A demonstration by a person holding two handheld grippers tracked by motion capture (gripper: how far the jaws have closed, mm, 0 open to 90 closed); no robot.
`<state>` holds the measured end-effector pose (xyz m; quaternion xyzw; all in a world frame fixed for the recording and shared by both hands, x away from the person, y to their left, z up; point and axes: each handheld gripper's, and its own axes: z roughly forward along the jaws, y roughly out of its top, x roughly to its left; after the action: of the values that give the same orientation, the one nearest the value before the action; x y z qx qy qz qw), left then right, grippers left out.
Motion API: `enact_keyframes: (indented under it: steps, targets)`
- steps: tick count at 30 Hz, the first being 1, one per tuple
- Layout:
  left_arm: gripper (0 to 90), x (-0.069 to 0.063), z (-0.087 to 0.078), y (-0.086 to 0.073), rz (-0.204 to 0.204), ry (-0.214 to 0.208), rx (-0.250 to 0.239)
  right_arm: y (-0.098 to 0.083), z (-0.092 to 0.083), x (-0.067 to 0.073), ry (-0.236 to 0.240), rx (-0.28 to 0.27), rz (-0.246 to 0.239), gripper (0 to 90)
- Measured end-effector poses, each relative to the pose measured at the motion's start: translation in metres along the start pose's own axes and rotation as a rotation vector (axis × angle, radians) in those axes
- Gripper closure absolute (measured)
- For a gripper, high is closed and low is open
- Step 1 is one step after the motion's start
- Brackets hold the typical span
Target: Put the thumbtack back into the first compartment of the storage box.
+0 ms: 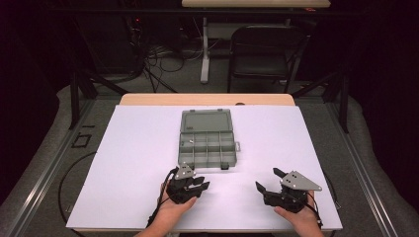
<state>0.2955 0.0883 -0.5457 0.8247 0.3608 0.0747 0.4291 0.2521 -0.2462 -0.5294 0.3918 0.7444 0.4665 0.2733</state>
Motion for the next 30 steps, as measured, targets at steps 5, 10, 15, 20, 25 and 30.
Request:
enact_keyframes:
  steps: [5,10,15,20,25,30]
  targets:
    - [69.5,0.006,-0.007,0.010,0.007,0.022,-0.022,0.000,0.000,0.000,0.001,0.007,0.001,22.3]
    - [69.5,0.016,-0.015,0.024,-0.005,0.040,-0.044,-0.001,0.001,0.001,-0.001,0.009,0.002,22.3]
    - [69.6,0.033,-0.022,0.042,-0.014,0.084,-0.059,-0.001,0.001,0.000,-0.001,0.013,0.003,22.3]
    - [69.5,0.051,-0.023,0.056,-0.053,0.118,-0.067,-0.001,0.002,0.000,-0.001,0.010,0.007,22.3]
    - [69.5,0.070,-0.020,0.065,-0.100,0.139,-0.052,-0.001,0.002,0.000,0.000,0.011,0.005,22.3]
    - [69.5,0.083,-0.014,0.072,-0.129,0.165,-0.029,-0.001,0.002,0.000,0.000,0.013,0.003,22.3]
